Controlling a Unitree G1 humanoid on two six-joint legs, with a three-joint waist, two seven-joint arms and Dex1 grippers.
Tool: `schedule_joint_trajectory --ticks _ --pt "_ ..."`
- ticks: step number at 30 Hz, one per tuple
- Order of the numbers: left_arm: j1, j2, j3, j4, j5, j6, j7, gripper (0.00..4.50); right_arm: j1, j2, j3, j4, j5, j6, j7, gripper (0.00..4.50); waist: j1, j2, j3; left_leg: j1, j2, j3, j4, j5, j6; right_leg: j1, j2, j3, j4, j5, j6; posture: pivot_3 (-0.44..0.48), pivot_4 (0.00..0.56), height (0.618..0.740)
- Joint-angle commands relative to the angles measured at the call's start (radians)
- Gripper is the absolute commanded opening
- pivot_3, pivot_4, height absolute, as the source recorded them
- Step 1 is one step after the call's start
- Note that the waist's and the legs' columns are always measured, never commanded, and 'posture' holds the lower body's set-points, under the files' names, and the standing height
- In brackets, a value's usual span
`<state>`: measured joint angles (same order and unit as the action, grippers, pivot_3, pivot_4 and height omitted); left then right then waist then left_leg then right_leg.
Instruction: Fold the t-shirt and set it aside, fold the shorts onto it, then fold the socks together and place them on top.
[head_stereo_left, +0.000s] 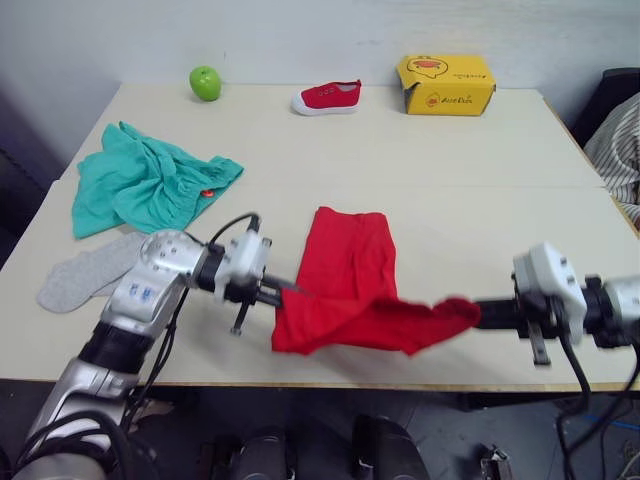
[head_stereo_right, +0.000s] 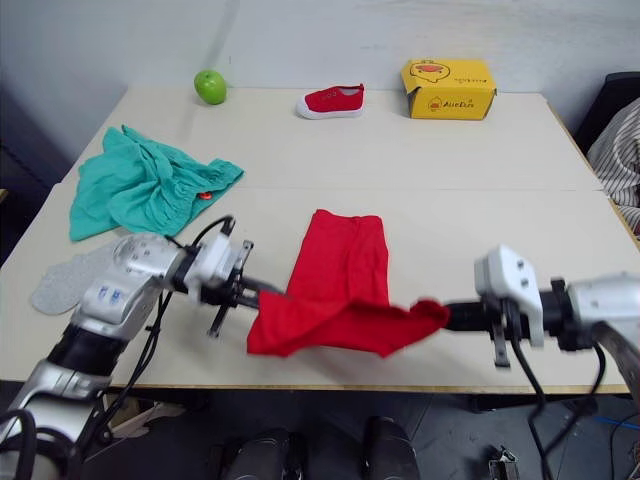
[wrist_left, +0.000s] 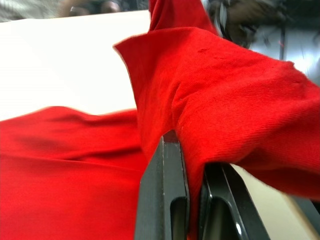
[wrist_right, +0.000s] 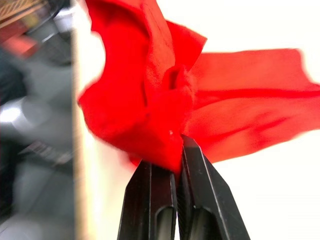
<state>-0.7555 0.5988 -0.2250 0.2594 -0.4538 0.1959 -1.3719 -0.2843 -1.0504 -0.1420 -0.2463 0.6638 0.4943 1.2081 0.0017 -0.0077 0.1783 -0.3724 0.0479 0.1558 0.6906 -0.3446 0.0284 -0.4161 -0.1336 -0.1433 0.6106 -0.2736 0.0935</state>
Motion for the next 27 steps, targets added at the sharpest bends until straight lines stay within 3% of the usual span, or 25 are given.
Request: schedule_joint_trajectory --ticks 1,9,18,26,27 --pt "-0.115 -0.054 0.045 0.192 0.023 0.031 0.017 0.00 -0.142 0.060 0.066 0.151 -0.080 -0.017 -0.026 0.04 -0.002 0.000 0.000 -0.001 0.000 0.000 0.000 0.000 0.000 -0.001 0.000 -0.001 0.001 0.000 0.000 0.000 0.150 0.740" --pt "-0.305 -0.184 0.135 0.645 0.104 -0.066 0.115 0.00 -0.449 0.291 0.203 0.615 -0.313 -0.218 -0.053 0.04 -0.010 -0.001 0.001 -0.003 -0.001 0.003 0.002 0.000 0.000 -0.002 0.003 -0.001 0.003 0.001 0.002 0.000 0.150 0.740" --pt "-0.331 -0.222 0.200 0.822 0.188 -0.130 0.222 0.00 -0.593 0.423 0.238 0.941 -0.470 -0.431 -0.072 0.04 -0.027 -0.001 0.001 -0.006 -0.001 0.006 0.005 0.000 -0.001 -0.006 0.002 0.000 0.009 0.001 0.002 0.000 0.150 0.740" --pt "-0.344 -0.249 0.248 0.895 0.234 -0.162 0.332 0.00 -0.628 0.487 0.219 1.053 -0.511 -0.505 -0.106 0.04 -0.035 -0.001 0.001 -0.008 -0.001 0.007 0.006 0.001 -0.001 -0.011 0.002 0.005 0.012 0.001 0.002 0.000 0.150 0.740" --pt "-0.347 -0.252 0.257 0.905 0.235 -0.140 0.364 0.25 -0.634 0.504 0.201 1.066 -0.500 -0.503 -0.136 0.23 -0.036 -0.001 0.001 -0.008 -0.001 0.007 0.006 0.001 -0.001 -0.012 0.002 0.005 0.012 0.001 0.002 0.000 0.150 0.740"
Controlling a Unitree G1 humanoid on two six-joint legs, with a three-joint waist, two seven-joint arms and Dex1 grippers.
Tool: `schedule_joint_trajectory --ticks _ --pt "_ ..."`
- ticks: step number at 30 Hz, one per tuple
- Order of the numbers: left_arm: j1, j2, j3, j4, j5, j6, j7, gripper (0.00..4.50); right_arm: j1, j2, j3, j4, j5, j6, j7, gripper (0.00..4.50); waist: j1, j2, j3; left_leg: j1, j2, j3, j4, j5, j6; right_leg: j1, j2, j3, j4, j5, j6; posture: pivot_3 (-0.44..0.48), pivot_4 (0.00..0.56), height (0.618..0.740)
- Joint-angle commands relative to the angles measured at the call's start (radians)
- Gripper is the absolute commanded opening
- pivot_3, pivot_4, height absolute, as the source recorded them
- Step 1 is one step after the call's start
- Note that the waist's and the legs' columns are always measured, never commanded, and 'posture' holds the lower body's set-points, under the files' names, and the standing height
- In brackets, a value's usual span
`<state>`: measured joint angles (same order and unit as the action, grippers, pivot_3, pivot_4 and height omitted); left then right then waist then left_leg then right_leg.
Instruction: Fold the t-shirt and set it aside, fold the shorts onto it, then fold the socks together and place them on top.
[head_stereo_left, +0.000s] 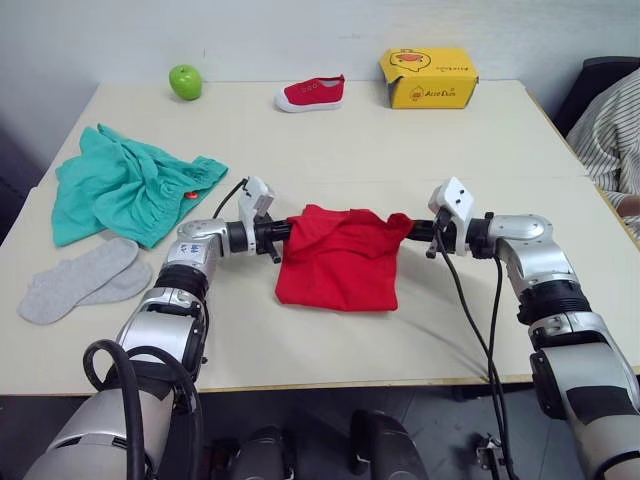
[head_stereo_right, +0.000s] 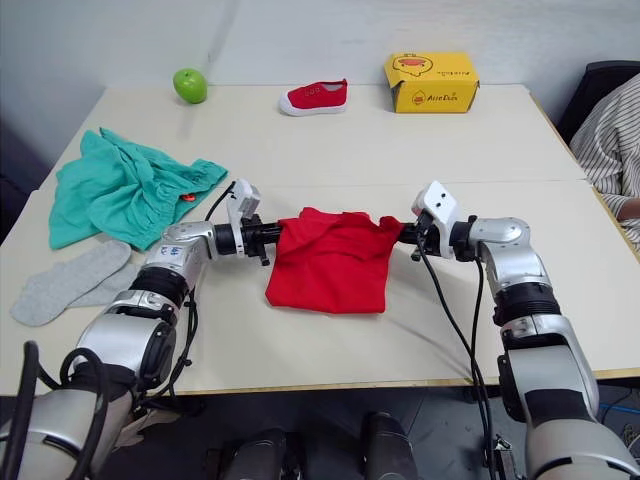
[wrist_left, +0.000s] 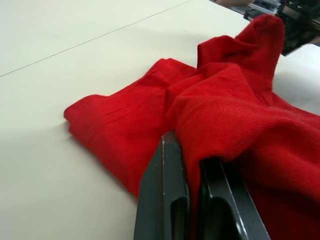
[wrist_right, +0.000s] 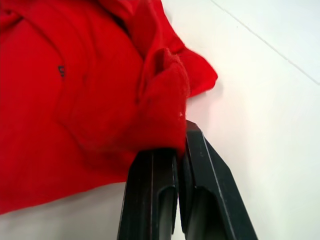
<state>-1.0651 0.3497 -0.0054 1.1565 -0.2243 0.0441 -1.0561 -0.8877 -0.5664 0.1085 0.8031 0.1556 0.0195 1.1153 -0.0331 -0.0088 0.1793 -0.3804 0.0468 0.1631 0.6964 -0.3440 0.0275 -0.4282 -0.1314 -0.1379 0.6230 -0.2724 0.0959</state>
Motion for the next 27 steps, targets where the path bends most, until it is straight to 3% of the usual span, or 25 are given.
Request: schedule_joint_trajectory --ticks 1,11,13,18,21,27 --pt "-0.037 -0.005 0.042 0.012 0.010 0.012 0.066 0.54 -0.040 0.034 -0.065 0.036 0.009 -0.029 -0.090 0.49 -0.002 0.000 0.000 0.000 0.000 0.000 0.000 0.000 0.000 0.000 0.000 0.000 0.000 0.000 0.000 0.000 0.150 0.740" --pt "-0.058 -0.016 0.167 0.045 -0.017 0.084 0.354 3.65 -0.073 0.095 -0.221 0.110 0.078 0.149 -0.305 3.88 -0.003 0.000 0.000 0.000 0.000 0.000 0.000 0.000 0.000 -0.001 0.000 0.002 0.002 0.000 0.000 0.000 0.150 0.740" --pt "-0.058 -0.015 0.211 0.047 -0.043 0.143 0.393 3.97 -0.067 0.096 -0.261 0.101 0.105 0.201 -0.334 4.46 -0.003 0.000 0.000 0.000 0.001 0.000 0.000 0.000 0.000 -0.001 0.000 0.002 0.002 0.000 0.000 0.000 0.150 0.740" --pt "-0.034 0.006 0.205 0.026 -0.025 0.307 0.351 3.97 -0.001 0.074 -0.306 -0.006 0.137 0.261 -0.337 4.46 -0.005 0.000 0.000 0.000 0.000 0.001 0.000 0.000 0.000 -0.001 0.000 0.002 0.002 0.000 0.000 0.000 0.150 0.740" --pt "0.007 0.020 0.186 -0.035 -0.011 0.282 0.311 4.47 0.081 0.066 -0.331 -0.165 0.182 0.239 -0.294 4.50 -0.005 0.000 0.000 0.001 0.000 0.001 -0.001 0.000 0.000 -0.001 0.000 0.002 0.002 0.000 0.000 0.000 0.150 0.740" --pt "0.121 0.060 0.160 -0.235 -0.022 0.176 0.137 4.47 0.303 0.058 -0.327 -0.582 0.276 0.266 -0.218 4.50 -0.009 0.000 0.000 0.002 0.000 0.003 -0.003 0.000 -0.001 -0.002 0.001 0.004 0.002 0.000 0.000 0.000 0.150 0.740"
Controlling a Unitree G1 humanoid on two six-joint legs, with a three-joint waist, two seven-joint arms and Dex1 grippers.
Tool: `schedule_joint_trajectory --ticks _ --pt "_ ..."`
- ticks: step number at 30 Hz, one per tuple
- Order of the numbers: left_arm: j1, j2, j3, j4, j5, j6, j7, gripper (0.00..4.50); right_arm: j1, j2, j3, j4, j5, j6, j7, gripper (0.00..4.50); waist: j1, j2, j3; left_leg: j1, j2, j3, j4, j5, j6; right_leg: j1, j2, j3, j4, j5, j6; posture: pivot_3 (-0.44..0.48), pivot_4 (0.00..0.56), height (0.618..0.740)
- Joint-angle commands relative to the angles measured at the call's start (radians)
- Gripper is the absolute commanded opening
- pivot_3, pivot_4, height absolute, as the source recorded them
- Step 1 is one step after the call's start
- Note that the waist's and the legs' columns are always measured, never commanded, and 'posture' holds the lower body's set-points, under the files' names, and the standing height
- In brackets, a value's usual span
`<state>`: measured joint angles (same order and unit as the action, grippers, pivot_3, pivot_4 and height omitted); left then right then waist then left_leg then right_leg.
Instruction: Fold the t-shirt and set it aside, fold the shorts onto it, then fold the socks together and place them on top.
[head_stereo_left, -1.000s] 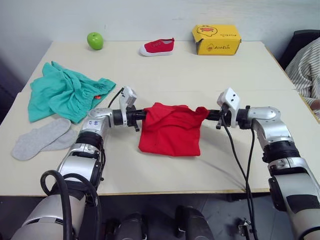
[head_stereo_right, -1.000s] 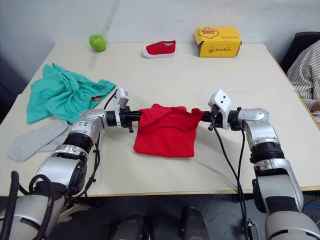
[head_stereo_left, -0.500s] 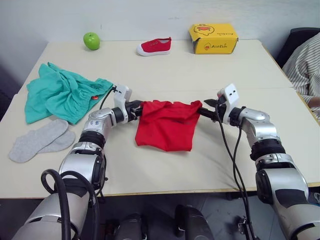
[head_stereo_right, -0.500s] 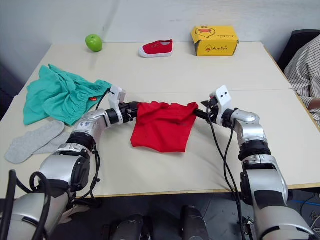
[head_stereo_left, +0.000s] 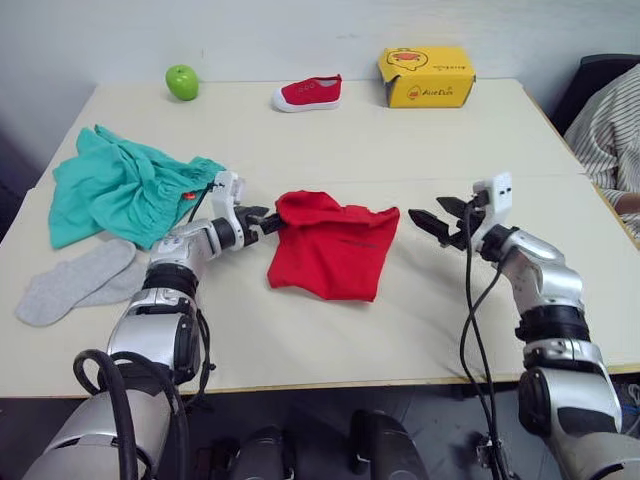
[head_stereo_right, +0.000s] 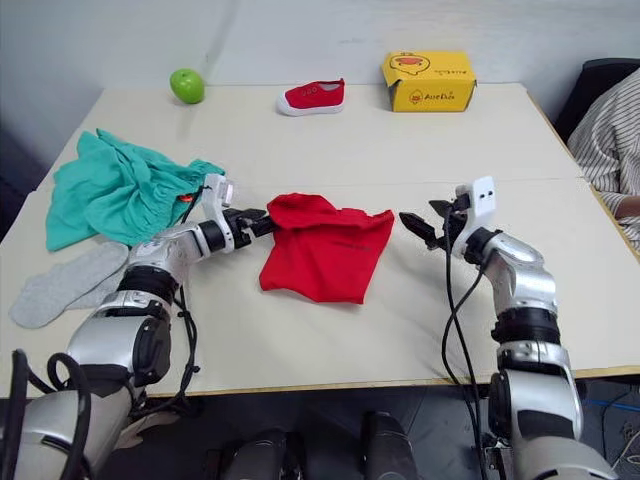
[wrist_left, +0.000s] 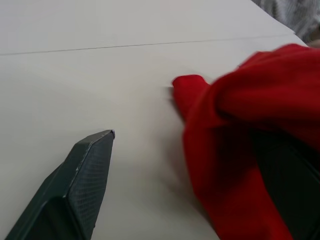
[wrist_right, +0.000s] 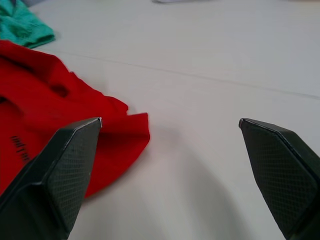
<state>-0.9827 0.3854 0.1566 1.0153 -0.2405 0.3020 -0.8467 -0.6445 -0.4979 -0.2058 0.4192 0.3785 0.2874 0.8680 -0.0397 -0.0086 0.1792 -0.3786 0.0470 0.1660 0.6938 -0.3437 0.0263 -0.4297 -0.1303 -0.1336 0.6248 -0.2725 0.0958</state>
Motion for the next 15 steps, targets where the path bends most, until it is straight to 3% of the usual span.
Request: schedule_joint_trajectory --ticks 1,7,11,15 --pt "0.060 0.036 -0.001 -0.114 -0.002 -0.132 -0.089 4.47 0.100 -0.013 -0.005 -0.269 0.066 0.004 0.039 4.50 -0.002 0.000 0.000 0.000 0.000 0.000 0.000 0.000 0.000 0.000 0.000 0.000 0.000 0.000 0.000 0.000 0.150 0.740" --pt "0.155 0.133 -0.058 -0.203 0.051 -0.152 -0.144 4.47 0.331 -0.034 0.090 -0.621 0.081 -0.007 0.102 4.50 0.003 0.000 0.000 0.002 0.001 0.001 -0.001 0.000 -0.001 0.000 0.000 0.001 0.000 0.000 0.000 0.000 0.150 0.740" --pt "0.261 0.195 -0.114 -0.331 0.087 -0.422 -0.275 4.47 0.437 -0.038 0.207 -0.739 -0.013 -0.099 0.108 4.50 0.011 0.000 0.000 0.003 0.000 0.002 -0.002 0.000 -0.001 0.000 -0.001 0.002 0.000 0.000 -0.001 0.000 0.150 0.740" --pt "0.340 0.214 -0.114 -0.427 0.021 -0.629 -0.437 4.47 0.449 -0.045 0.319 -0.687 -0.201 -0.276 0.072 4.50 0.014 0.000 0.000 0.003 0.002 0.002 -0.001 0.000 -0.001 0.000 -0.002 0.002 0.000 -0.001 -0.001 0.000 0.150 0.740"
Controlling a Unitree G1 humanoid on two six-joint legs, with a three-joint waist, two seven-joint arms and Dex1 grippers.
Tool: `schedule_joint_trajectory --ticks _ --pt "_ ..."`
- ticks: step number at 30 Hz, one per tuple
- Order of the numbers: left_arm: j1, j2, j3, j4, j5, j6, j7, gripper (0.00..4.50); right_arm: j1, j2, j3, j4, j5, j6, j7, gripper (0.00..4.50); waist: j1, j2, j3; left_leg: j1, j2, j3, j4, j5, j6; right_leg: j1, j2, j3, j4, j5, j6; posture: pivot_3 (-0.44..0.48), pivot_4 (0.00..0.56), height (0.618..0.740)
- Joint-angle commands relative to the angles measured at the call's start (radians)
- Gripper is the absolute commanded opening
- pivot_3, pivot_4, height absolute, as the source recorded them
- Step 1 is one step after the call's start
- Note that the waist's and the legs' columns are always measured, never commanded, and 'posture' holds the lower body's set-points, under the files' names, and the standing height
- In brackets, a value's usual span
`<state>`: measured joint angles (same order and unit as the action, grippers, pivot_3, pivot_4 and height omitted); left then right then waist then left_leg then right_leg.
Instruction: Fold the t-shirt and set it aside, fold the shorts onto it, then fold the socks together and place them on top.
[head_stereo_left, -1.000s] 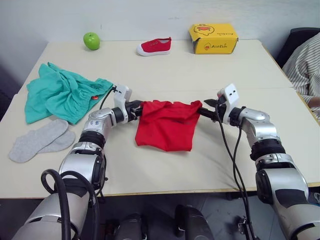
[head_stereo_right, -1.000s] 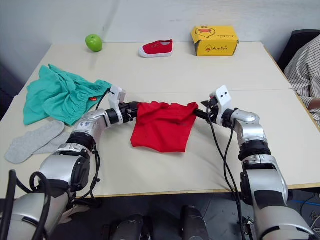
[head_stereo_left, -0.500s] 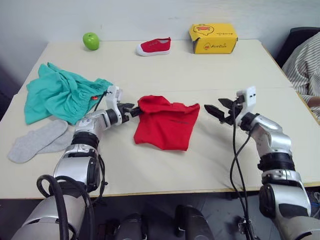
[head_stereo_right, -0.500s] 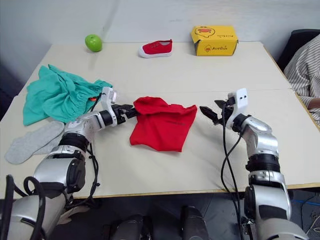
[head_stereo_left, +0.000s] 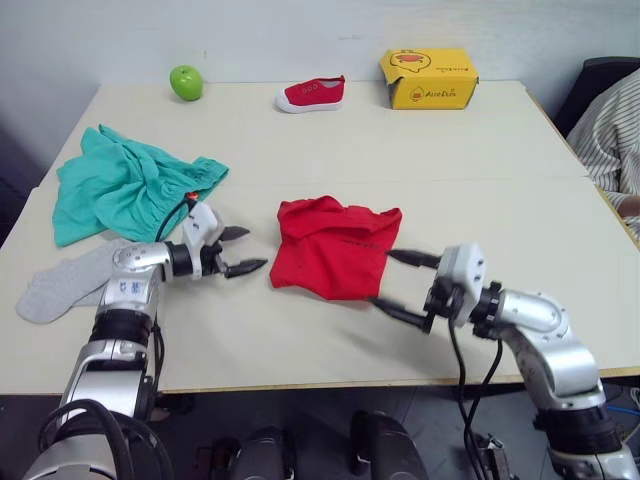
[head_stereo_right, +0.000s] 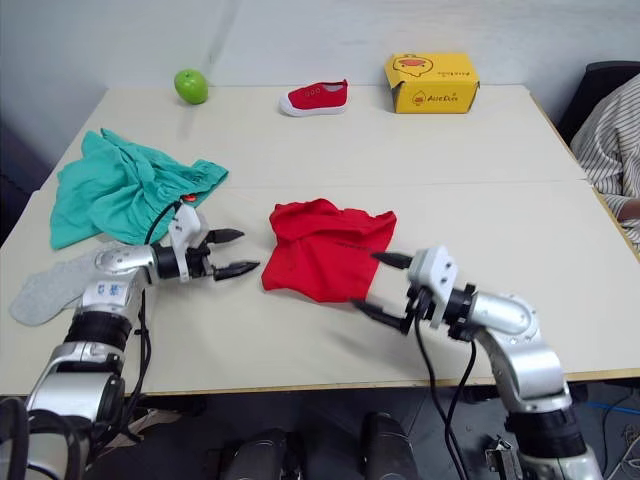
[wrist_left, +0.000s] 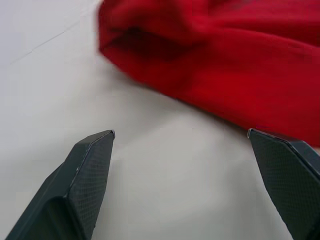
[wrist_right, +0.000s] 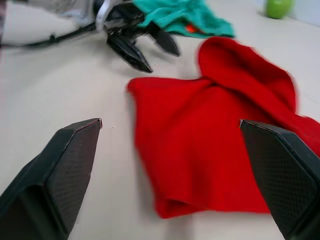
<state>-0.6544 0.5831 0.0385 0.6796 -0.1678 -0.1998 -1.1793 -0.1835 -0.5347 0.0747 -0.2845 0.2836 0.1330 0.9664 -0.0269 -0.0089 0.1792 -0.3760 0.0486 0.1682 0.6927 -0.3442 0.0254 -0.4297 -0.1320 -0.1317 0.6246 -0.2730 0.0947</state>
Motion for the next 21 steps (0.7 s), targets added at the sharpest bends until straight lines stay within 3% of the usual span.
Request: schedule_joint_trajectory --ticks 1,5,8,10,13,21 --pt "0.021 0.013 -0.006 -0.107 -0.051 -0.158 -0.121 4.47 -0.021 -0.008 0.054 0.050 -0.147 -0.165 -0.041 4.50 0.002 0.000 0.000 0.000 0.000 0.000 0.000 0.000 0.000 0.000 0.000 0.000 0.000 0.000 0.000 0.000 0.150 0.740" --pt "0.009 -0.026 -0.043 -0.098 0.000 -0.261 -0.082 4.47 -0.070 -0.014 0.118 0.174 -0.286 -0.341 -0.074 4.50 0.002 0.000 0.000 0.000 -0.001 0.000 0.002 0.000 0.001 0.001 -0.001 0.000 0.001 0.000 0.000 0.000 0.150 0.740" --pt "-0.023 -0.067 -0.107 -0.025 0.115 -0.372 0.005 4.47 -0.130 0.000 0.147 0.286 -0.392 -0.430 -0.148 4.50 0.001 0.000 0.000 0.000 -0.002 0.000 0.002 0.000 0.001 0.001 -0.001 0.000 0.001 0.000 0.000 0.000 0.150 0.740" --pt "-0.043 -0.083 -0.137 0.028 0.156 -0.415 0.030 4.50 -0.162 0.000 0.162 0.340 -0.428 -0.471 -0.173 4.11 -0.001 0.000 0.000 0.000 -0.002 0.001 0.002 0.000 0.001 0.001 0.000 0.000 0.001 0.000 0.000 0.000 0.150 0.740" --pt "-0.077 -0.086 -0.169 0.111 0.231 -0.486 0.115 4.50 -0.191 -0.002 0.179 0.393 -0.466 -0.525 -0.197 3.17 -0.001 0.000 0.000 0.000 -0.001 0.001 0.001 0.000 0.001 0.001 0.001 -0.001 0.001 0.000 0.000 0.000 0.150 0.740" --pt "-0.074 -0.054 -0.210 0.143 0.266 -0.575 0.152 2.05 -0.208 -0.035 0.184 0.466 -0.482 -0.653 -0.209 0.31 -0.001 0.000 0.000 0.002 0.000 0.001 0.002 0.000 0.002 0.002 0.000 0.000 0.002 0.000 0.000 0.000 0.150 0.740"
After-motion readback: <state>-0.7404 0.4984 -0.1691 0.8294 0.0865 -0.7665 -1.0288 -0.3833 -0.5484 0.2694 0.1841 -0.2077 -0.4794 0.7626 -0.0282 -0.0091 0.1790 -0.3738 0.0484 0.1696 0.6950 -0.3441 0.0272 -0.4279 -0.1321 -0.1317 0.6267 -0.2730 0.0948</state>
